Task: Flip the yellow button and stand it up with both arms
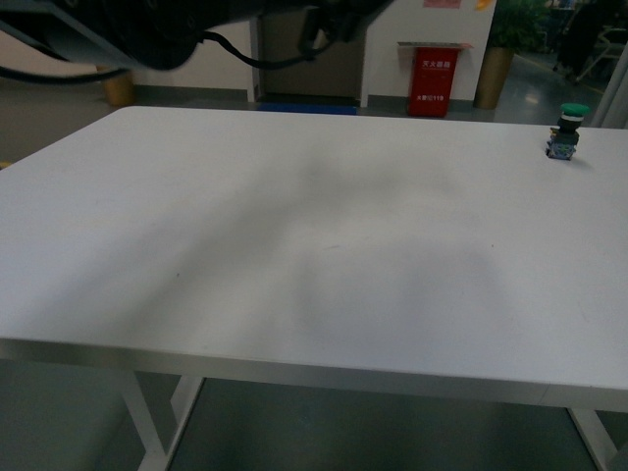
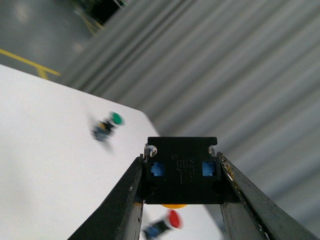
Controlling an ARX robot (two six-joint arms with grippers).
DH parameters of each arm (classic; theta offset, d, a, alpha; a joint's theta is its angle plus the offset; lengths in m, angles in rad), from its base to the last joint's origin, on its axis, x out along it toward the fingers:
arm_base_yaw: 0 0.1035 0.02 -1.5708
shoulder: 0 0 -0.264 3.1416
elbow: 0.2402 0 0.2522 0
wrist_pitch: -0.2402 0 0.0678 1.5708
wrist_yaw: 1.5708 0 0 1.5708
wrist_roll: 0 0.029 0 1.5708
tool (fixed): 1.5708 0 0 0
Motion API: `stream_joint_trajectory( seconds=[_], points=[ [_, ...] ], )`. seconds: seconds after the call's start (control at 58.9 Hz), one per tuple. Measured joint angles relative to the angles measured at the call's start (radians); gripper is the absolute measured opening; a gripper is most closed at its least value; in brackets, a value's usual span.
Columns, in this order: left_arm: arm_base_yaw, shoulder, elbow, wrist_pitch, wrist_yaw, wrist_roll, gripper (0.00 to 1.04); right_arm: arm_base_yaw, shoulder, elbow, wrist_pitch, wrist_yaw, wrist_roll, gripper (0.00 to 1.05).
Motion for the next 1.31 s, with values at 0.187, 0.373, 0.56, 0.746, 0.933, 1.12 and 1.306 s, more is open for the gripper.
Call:
stream_joint_trajectory(
  seconds=[0.187, 0.373, 0.56, 0.746, 0.933, 1.12, 1.306],
  points=[
    [-0.040, 0.042, -0.083, 0.332, 0.000, -0.371, 0.36, 0.000, 0.000, 0.000, 0.000, 0.000, 0.000, 0.98],
    [-0.039, 0.056, -0.083, 0.415, -0.011, -0.481, 0.36, 0.005, 0.030, 0.024, -0.062, -0.024, 0.017, 0.98],
    [-0.057, 0.077, -0.069, 0.389, -0.008, -0.498, 0.36, 0.055, 0.425, 0.247, -0.071, -0.199, 0.183, 0.98],
    [-0.073, 0.086, -0.058, 0.378, -0.016, -0.504, 0.36, -0.131, 0.776, 0.600, 0.143, -0.551, 0.618, 0.98],
    [-0.080, 0.086, -0.049, 0.385, -0.036, -0.512, 0.36, -0.193, 1.086, 0.747, 0.312, -0.635, 1.100, 0.98],
    [-0.089, 0.087, -0.047, 0.388, -0.046, -0.519, 0.36, -0.109, 1.272, 0.744, 0.468, -0.605, 1.353, 0.98],
    [-0.090, 0.087, -0.043, 0.397, -0.056, -0.531, 0.36, -0.040, 1.385, 0.785, 0.622, -0.499, 1.511, 0.98]
  ],
)
